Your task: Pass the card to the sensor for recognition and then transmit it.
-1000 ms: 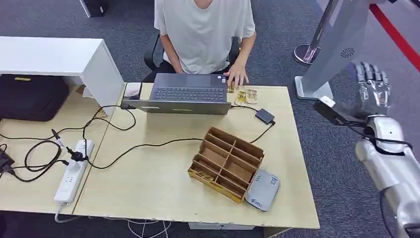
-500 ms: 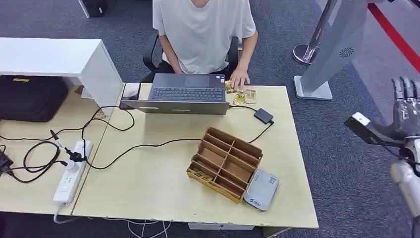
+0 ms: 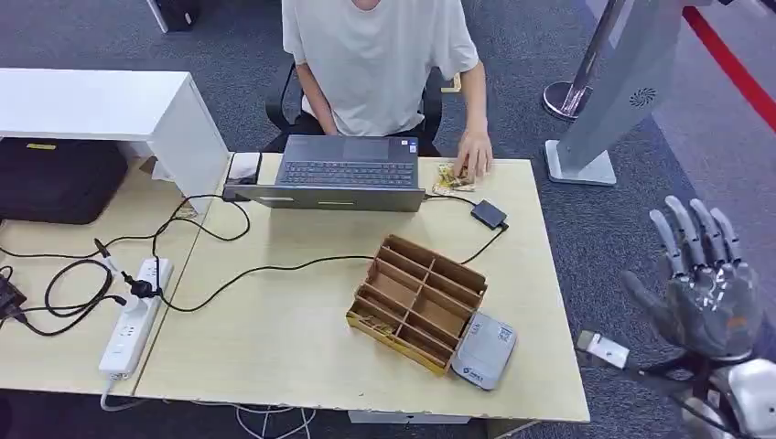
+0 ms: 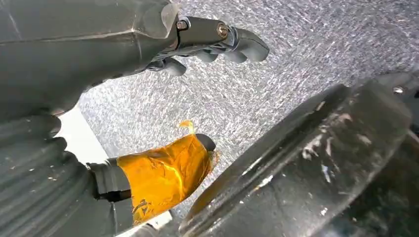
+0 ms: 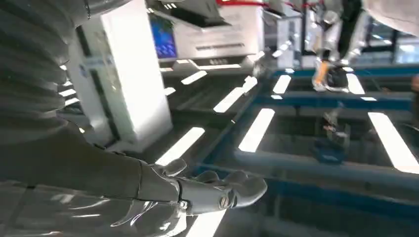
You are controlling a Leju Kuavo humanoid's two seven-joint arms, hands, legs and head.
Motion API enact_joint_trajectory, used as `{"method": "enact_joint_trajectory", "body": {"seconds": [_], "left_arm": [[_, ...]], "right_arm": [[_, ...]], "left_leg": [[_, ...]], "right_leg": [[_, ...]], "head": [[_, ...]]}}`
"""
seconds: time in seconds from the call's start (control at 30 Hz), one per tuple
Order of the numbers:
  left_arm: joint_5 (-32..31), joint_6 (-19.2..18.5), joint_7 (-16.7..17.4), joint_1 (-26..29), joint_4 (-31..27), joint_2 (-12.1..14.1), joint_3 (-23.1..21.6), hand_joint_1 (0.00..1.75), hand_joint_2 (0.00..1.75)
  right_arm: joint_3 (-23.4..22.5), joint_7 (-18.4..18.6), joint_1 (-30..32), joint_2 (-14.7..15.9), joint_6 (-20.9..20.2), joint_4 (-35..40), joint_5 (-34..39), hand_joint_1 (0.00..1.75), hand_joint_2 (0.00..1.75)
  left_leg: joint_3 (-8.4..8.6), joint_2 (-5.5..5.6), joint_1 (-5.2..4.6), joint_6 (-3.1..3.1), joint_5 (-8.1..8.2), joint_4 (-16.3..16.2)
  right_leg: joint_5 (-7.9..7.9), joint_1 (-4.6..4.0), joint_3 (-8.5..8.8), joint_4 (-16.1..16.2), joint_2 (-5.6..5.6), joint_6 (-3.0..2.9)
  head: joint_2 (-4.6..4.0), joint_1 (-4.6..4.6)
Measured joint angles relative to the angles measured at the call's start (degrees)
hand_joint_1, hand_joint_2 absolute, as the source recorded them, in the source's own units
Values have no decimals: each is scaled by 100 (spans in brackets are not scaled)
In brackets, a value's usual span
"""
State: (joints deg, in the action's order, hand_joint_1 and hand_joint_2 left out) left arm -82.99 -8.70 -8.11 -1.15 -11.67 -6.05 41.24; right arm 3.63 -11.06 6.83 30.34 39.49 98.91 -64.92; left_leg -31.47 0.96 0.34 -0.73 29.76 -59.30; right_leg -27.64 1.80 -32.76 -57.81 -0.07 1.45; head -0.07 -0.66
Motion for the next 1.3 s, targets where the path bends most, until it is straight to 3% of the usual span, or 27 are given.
{"method": "enact_joint_trajectory", "body": {"seconds": [0.23, 0.5, 0.77, 0.93, 1.1, 1.3], "left_arm": [[70, 50, 94, 0, 0, -31, 138, 0, 175], [68, 94, 188, -2, 0, -52, 221, 0, 175], [-4, 96, 258, -5, 0, -59, 221, 0, 175], [-76, 96, 271, -12, 0, -59, 221, 0, 175], [-135, 90, 271, -14, 0, -59, 221, 0, 175], [-227, 87, 274, -22, 0, -59, 217, 0, 175]], "right_arm": [[-42, -48, 1259, -348, 22, 1320, -500, 0, 175], [81, 164, 1750, -422, 22, 1823, -716, 0, 175], [684, 663, 1825, -392, 22, 1855, -874, 0, 175], [1364, 1167, 1681, -166, 20, 1746, -968, 0, 175], [2028, 1259, 1421, -20, 20, 1512, -976, 0, 175], [2509, 1331, 1132, 83, 7, 1300, -908, 0, 175]], "left_leg": [[4, -10, -1, 5, 4, 2], [12, -27, -2, 4, 4, 1], [13, -28, -2, 5, 4, 2], [12, -30, -1, 5, 4, 2], [13, -29, -2, 4, 4, 2], [15, -30, -2, 5, 4, 2]], "right_leg": [[-3, 1, -1, 1, 12, -1], [-1, 2, 3, 1, 25, 0], [-1, 1, 3, 0, 27, 0], [-1, 1, 4, 0, 29, 0], [-1, 2, 4, 0, 28, 0], [-1, 1, 4, 0, 30, 0]], "head": [[0, 2], [0, 2], [0, 0], [0, 2], [0, 0], [0, 0]]}}
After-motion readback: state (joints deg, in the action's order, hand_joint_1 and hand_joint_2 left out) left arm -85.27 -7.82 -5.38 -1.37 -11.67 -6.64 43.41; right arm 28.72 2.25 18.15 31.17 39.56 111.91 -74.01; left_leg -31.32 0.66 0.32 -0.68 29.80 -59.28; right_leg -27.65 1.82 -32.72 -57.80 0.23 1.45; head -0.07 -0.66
